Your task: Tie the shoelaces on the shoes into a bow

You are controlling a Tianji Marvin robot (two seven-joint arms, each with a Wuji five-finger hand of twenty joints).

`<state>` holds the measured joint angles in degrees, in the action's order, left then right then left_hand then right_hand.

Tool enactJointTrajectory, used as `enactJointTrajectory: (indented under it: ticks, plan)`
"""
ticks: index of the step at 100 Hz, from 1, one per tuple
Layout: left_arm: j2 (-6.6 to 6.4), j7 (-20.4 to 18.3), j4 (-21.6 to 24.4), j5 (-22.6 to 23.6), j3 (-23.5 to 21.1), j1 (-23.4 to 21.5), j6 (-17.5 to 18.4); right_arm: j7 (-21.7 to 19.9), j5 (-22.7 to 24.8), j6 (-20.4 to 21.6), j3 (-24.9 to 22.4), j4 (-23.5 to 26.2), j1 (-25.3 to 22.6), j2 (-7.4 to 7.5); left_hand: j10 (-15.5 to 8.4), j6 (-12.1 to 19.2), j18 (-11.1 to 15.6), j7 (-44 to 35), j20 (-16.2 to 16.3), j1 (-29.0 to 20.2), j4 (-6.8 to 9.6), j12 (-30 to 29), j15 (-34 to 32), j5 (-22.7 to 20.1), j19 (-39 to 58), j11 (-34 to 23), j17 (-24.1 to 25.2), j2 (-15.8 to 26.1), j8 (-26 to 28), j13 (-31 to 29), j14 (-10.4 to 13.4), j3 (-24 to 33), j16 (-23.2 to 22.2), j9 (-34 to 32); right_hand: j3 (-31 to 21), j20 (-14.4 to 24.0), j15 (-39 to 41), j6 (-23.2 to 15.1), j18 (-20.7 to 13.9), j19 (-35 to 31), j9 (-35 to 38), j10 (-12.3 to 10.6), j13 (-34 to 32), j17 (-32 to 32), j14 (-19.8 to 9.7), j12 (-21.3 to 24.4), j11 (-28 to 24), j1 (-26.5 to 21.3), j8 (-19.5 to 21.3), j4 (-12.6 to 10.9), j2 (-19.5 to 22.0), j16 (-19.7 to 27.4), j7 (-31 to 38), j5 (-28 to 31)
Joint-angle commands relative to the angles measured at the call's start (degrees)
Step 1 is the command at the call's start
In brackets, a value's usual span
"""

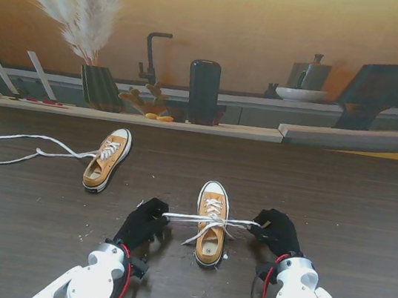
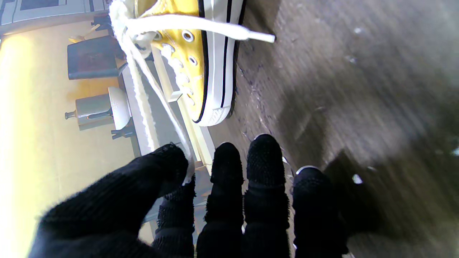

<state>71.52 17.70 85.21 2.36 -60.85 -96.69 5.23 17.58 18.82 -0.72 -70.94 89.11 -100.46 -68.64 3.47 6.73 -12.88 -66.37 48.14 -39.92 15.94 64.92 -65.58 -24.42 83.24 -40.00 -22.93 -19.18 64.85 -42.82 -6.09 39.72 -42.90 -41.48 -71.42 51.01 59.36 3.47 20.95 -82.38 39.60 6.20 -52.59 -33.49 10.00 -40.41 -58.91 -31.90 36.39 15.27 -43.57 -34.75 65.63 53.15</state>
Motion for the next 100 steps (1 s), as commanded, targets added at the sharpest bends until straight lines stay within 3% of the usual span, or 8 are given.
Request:
enactJointTrajectory:
  ticks: [1, 46, 73, 93, 100]
  plan:
    - [-0.36, -1.05, 0.57, -0.03, -0.32, -0.76, -0.58, -0.38, 0.24, -0.90, -0.05, 0.09, -0.47, -0.02, 0.23, 0.53, -2.07, -1.50, 0.34, 0.00, 1.51, -0.76, 0.04, -2.02, -0.35, 0.81, 0.43, 3.29, 1.80, 0.04, 0.64, 0.80, -1.83, -0.01, -2.83, -0.57, -0.48, 0.85, 0.76, -0.21, -0.03, 0.86, -2.15, -0.51, 0.36, 0.90, -0.60, -2.75, -1.21, -0.90, -1.42, 0.92, 2.34, 1.70]
    - [-0.95, -2.91, 2.71, -0.05, -2.42, -2.44, -5.20, 0.56, 1.17, -5.08, -0.53, 0.29, -1.36, -0.24, 0.47, -0.82, -1.82, -1.55, 0.34, -0.44, 2.11, -0.97, 0.37, -1.40, -0.64, 1.04, 0.85, 4.47, 2.37, 0.53, 0.90, 0.22, -1.74, 0.75, -3.74, -1.17, -0.59, 3.68, 0.99, -0.43, 0.94, 1.55, -3.29, -1.74, 0.17, 1.82, -0.80, -4.16, -2.44, -0.39, -2.14, 1.28, 2.72, 2.59]
    - [-0.89, -2.68, 3.31, -0.09, -3.07, -2.82, -6.73, 1.39, 1.94, -6.68, -0.72, 0.01, -1.74, -0.38, 0.77, -1.54, -1.84, -1.94, 0.35, -0.18, 3.49, -1.06, 0.29, -1.48, -0.56, 0.79, 0.60, 4.82, 2.59, 0.34, 0.91, 0.24, -1.74, 0.74, -4.28, -1.60, -0.59, 5.06, 1.17, -0.65, 1.62, 2.16, -4.14, -2.86, 0.21, 2.21, -1.11, -4.68, -2.47, -0.23, -2.91, 1.44, 2.66, 3.36]
    - [-0.97, -2.60, 3.87, 0.38, -3.59, -3.20, -7.42, 1.62, 2.05, -7.62, -0.91, 0.15, -2.06, -0.45, 0.82, -1.54, -1.71, -1.95, 0.30, -0.01, 4.11, -1.23, 0.34, -1.38, -0.58, 0.75, 0.66, 5.08, 2.47, 0.47, 0.91, 0.16, -1.69, 0.95, -4.47, -1.80, -0.48, 4.71, 1.29, -0.98, 1.97, 2.20, -4.72, -3.60, 0.06, 2.40, -1.29, -4.38, -2.30, -0.15, -3.08, 1.51, 2.64, 3.51]
    - [-0.98, -2.40, 3.28, 0.94, -3.37, -2.92, -6.39, 2.01, 2.00, -7.16, -0.90, -0.01, -2.05, -0.53, 0.49, -0.38, -1.60, -0.52, 0.23, -1.49, 3.26, -1.60, 0.71, -0.74, -1.06, 1.61, 1.52, 5.16, 1.74, 1.16, 0.52, -1.99, -1.70, 1.66, -4.19, -1.94, -0.45, 2.71, 1.51, -1.05, 2.24, 2.09, -4.80, -3.49, 0.23, 2.50, -1.36, -3.44, -2.35, -0.14, -3.09, 1.56, 2.40, 3.32]
